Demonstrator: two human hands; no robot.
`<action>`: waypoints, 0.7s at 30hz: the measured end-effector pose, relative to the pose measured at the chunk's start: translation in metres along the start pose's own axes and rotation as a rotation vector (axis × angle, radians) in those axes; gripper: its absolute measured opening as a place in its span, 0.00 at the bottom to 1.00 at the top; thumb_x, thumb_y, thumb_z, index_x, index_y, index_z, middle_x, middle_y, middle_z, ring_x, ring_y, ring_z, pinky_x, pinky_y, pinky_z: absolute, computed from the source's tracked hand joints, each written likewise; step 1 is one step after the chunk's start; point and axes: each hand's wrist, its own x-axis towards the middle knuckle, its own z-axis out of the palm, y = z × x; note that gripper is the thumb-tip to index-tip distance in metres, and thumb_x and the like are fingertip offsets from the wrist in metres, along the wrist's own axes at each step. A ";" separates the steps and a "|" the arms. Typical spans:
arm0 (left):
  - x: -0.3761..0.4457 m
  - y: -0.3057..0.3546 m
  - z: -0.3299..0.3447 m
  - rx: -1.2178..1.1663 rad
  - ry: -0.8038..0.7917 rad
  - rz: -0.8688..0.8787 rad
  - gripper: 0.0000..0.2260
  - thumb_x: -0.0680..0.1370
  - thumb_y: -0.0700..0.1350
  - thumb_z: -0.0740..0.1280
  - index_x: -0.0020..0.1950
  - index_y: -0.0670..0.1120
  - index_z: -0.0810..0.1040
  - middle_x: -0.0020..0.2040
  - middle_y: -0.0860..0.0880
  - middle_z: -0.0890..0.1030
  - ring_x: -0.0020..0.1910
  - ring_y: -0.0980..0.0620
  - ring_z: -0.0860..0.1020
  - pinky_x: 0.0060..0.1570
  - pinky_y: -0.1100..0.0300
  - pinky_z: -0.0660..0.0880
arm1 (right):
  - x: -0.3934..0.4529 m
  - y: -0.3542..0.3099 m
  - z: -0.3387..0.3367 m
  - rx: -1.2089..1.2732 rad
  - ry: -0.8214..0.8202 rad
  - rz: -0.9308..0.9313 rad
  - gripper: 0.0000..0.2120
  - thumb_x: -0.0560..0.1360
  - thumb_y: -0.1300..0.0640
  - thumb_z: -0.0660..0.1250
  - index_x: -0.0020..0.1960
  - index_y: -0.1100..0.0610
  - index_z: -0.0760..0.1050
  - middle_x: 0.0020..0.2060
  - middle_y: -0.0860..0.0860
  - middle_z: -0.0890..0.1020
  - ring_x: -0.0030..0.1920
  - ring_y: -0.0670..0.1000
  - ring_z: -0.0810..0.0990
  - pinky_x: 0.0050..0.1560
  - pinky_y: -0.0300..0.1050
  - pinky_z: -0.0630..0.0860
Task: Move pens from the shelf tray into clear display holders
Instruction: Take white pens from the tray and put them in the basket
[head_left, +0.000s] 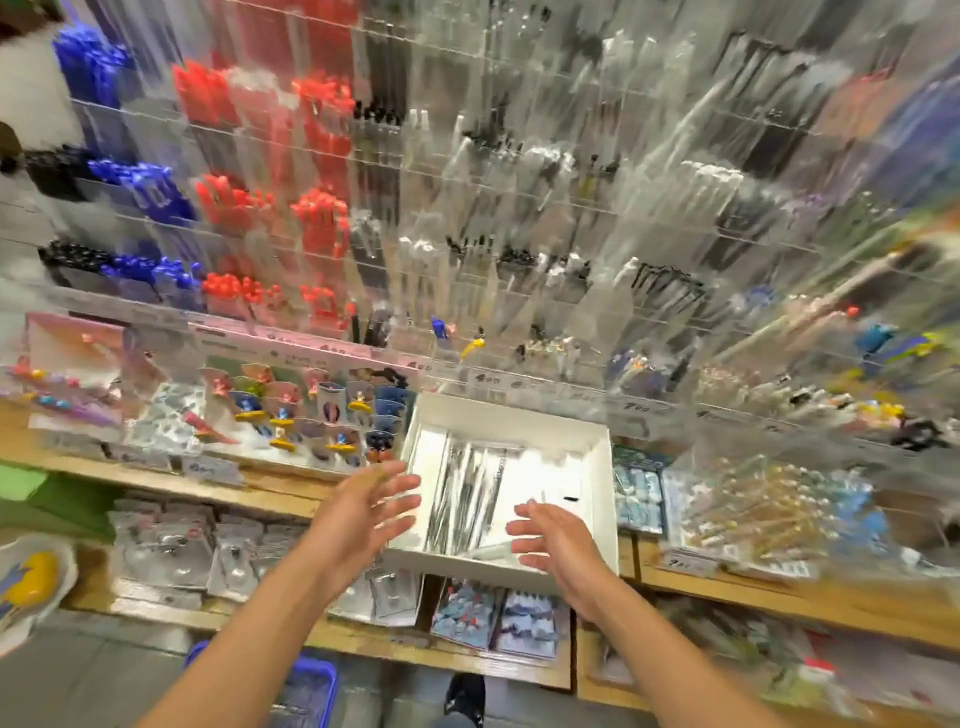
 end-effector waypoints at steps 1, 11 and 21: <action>0.005 -0.002 0.010 0.010 0.000 -0.008 0.11 0.83 0.47 0.61 0.60 0.45 0.79 0.54 0.45 0.85 0.52 0.46 0.84 0.48 0.52 0.79 | 0.003 0.002 -0.009 -0.013 0.003 0.009 0.11 0.81 0.54 0.62 0.57 0.60 0.77 0.49 0.59 0.84 0.41 0.53 0.81 0.43 0.45 0.78; 0.033 -0.015 0.043 0.140 0.128 -0.122 0.11 0.84 0.46 0.58 0.60 0.45 0.78 0.55 0.45 0.84 0.54 0.46 0.83 0.46 0.55 0.79 | 0.071 0.011 0.014 -0.585 -0.032 -0.013 0.05 0.76 0.56 0.66 0.48 0.55 0.79 0.51 0.48 0.81 0.49 0.50 0.82 0.47 0.42 0.78; 0.041 -0.005 0.029 0.132 0.141 -0.171 0.10 0.83 0.46 0.62 0.59 0.45 0.79 0.49 0.48 0.87 0.50 0.48 0.85 0.45 0.56 0.78 | 0.109 0.034 0.090 -1.086 0.093 0.012 0.07 0.78 0.58 0.63 0.53 0.57 0.77 0.49 0.53 0.82 0.49 0.54 0.81 0.43 0.44 0.75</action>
